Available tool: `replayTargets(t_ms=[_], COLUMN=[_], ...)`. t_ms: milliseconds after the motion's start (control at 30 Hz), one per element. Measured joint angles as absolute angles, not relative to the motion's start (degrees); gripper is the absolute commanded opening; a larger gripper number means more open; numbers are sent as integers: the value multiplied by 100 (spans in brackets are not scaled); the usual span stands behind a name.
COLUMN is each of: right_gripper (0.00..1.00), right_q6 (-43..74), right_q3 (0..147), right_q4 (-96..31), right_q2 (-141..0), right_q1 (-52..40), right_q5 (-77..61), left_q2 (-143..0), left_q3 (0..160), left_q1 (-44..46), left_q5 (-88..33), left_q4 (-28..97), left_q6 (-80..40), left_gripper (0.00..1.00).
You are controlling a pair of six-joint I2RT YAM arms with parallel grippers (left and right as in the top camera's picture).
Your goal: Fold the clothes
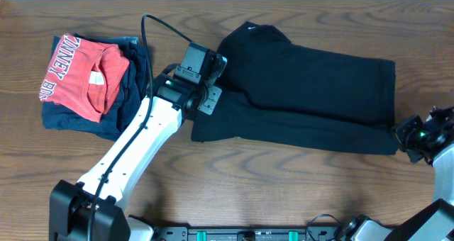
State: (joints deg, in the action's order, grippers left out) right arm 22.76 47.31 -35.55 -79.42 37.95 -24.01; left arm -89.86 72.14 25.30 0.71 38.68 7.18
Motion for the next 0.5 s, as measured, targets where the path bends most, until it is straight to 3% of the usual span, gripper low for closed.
replayTargets(t_ms=[67, 133, 167, 200, 233, 267, 300, 333, 500], right_gripper=[1, 7, 20, 41, 52, 57, 58, 58, 58], right_q6=[2399, 2495, 2536, 2587, 2624, 2622, 2611, 2630, 2611], right_q3=[4731, 4731, 4731, 4731, 4731, 4731, 4731, 4731, 4731], right_q4=[-3428, -3299, -3221, -3135, -3055, -2965, -2904, -2891, -2939], right_q2=[-7942, -7942, -7942, -7942, -7942, -7944, -7944, -7944, -7944], right_q1=[3715, 3642, 3618, 3577, 3544, 3505, 3470, 3452, 3426], right_q5=[-2357, -2340, -2340, -2305, -2270, -2224, -2187, -2152, -2064], left_q2=[-9032, -9113, -9174, -9255, -9317, -9369, -9437, -9487, -9588], left_q3=[7214, 7214, 7214, 7214, 7214, 7214, 7214, 7214, 7214], left_q1=[2530, 2530, 2530, 2530, 2530, 2530, 2530, 2530, 2530], left_q5=[97, 123, 141, 156, 158, 169, 180, 178, 239], left_q4=[3782, 3684, 3656, 3627, 3605, 3588, 3581, 3575, 3588], left_q6=[749, 755, 757, 757, 757, 779, 790, 777, 799], left_gripper=[6, 6, 6, 7, 12, 28, 40, 44, 53])
